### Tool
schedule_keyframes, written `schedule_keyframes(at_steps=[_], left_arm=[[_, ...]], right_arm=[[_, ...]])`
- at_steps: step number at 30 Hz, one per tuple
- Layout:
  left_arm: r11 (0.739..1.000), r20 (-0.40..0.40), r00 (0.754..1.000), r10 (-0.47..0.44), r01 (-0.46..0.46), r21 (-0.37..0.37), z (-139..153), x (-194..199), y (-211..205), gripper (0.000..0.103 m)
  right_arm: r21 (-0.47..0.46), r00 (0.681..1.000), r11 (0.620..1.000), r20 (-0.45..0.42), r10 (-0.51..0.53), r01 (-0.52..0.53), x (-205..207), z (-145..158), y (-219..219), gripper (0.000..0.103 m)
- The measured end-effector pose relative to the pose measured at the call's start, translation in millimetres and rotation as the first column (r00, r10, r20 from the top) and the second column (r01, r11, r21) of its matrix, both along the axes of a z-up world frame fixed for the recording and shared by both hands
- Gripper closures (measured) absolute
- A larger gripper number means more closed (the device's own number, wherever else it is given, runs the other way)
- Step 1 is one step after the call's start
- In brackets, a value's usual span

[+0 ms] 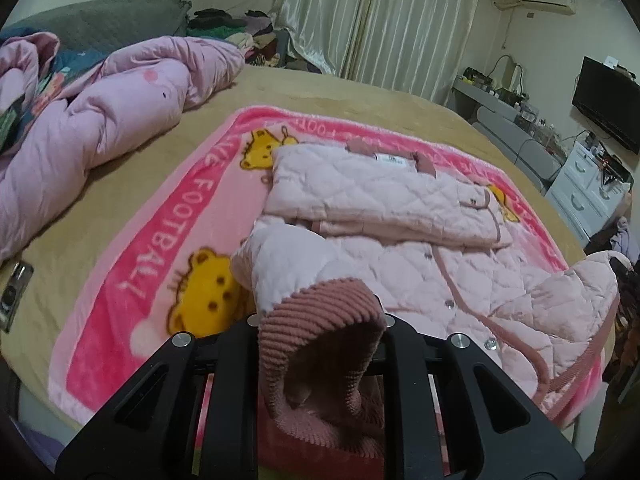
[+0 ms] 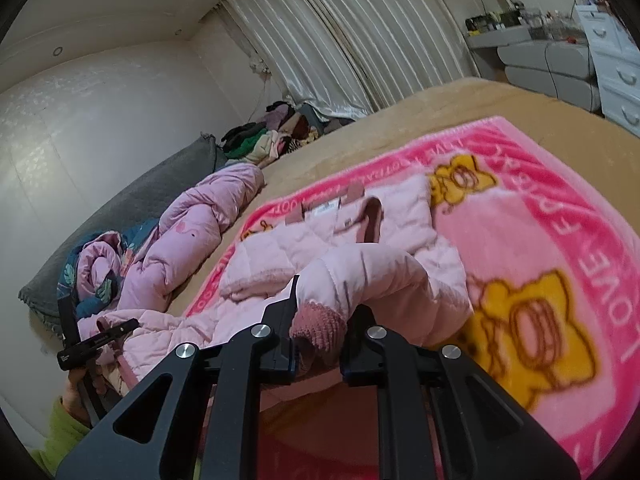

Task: Fold large clothes
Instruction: 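Lift the hem with both tools and carry it toward the collar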

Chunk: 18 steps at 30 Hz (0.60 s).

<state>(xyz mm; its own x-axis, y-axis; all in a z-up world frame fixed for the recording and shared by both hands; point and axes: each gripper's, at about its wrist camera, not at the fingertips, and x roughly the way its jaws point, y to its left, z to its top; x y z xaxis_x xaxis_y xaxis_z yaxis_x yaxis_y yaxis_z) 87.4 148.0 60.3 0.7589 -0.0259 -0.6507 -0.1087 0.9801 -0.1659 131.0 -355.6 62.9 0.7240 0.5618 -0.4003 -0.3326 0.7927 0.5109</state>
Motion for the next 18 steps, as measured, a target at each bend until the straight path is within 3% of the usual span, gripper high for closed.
schedule_keyframes(at_steps=[18], left_arm=[[0.999,0.058,0.998,0.016,-0.014,-0.03,54.7,75.9,19.8,0.092]], right_arm=[[0.048,0.994,0.995,0.069,-0.086,0.082,84.4,49.4,-0.8,0.09]])
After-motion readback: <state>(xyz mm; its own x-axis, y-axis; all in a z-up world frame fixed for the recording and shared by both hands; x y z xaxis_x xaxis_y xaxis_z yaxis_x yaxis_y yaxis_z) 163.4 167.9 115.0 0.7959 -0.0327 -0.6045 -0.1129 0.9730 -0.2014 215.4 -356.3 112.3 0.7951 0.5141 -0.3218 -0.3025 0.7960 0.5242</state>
